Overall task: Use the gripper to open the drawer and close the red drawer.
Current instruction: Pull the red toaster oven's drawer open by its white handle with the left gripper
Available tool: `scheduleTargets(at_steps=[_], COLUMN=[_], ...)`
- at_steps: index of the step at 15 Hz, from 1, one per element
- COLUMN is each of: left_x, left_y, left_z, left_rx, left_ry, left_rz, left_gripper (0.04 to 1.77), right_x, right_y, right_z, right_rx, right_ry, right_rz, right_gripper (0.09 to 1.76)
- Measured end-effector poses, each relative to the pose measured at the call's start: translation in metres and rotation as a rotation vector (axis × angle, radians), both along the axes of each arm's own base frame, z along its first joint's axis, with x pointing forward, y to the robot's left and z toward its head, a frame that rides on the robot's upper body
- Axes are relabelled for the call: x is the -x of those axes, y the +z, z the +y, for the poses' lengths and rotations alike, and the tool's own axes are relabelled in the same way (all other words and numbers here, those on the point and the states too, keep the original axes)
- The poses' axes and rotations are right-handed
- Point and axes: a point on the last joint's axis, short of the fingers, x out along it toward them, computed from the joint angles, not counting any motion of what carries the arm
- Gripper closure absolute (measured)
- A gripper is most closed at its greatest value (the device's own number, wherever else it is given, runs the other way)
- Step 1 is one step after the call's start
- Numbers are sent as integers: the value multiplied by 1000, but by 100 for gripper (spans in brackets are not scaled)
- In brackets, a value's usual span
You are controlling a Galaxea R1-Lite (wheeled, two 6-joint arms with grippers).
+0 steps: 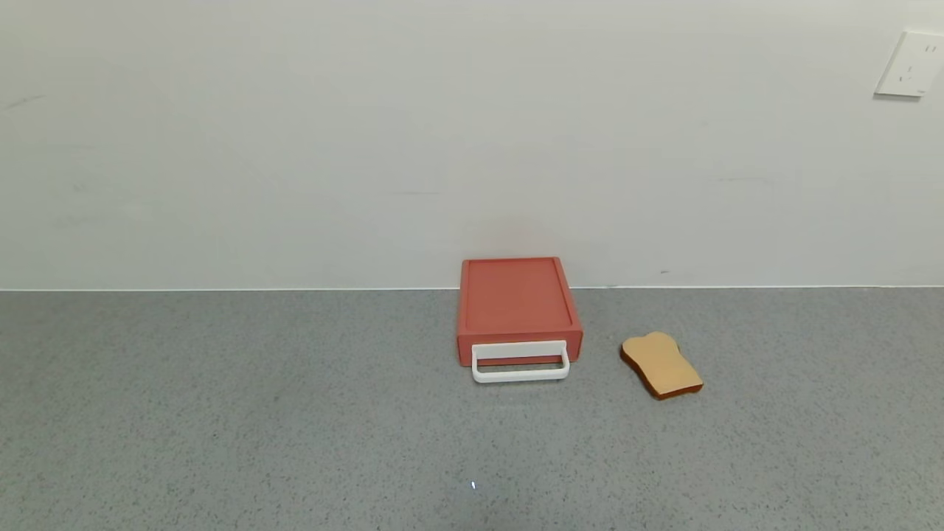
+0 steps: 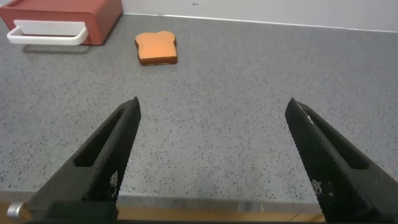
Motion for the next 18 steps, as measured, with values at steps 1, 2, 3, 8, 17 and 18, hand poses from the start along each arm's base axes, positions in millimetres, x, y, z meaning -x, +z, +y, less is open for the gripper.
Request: scheduleTargets(at_steps=[1,2,3,8,17,18], left_x=[-3,-8,-14,-61,-153,-165], left_y=[10,21,33,86,135,136], left_z=[0,0,0,0,-20,-26], left_rx=[0,-1,-1,-35,-203,-216], left_ry=[1,2,2,-3,-298,-334], left_rz=[12,25,42,156,487,511], left_gripper=[9,9,9,9,9,9], right_x=[0,0,0,0,0,0], right_y=[0,0,0,0,0,0], right_z=[0,0,0,0,0,0], right_rx=[0,0,0,-18,-23,-23], right_ry=[0,0,0,1,2,2], right_rz=[1,1,1,2,3,4], right_gripper=[14,14,14,14,14,14])
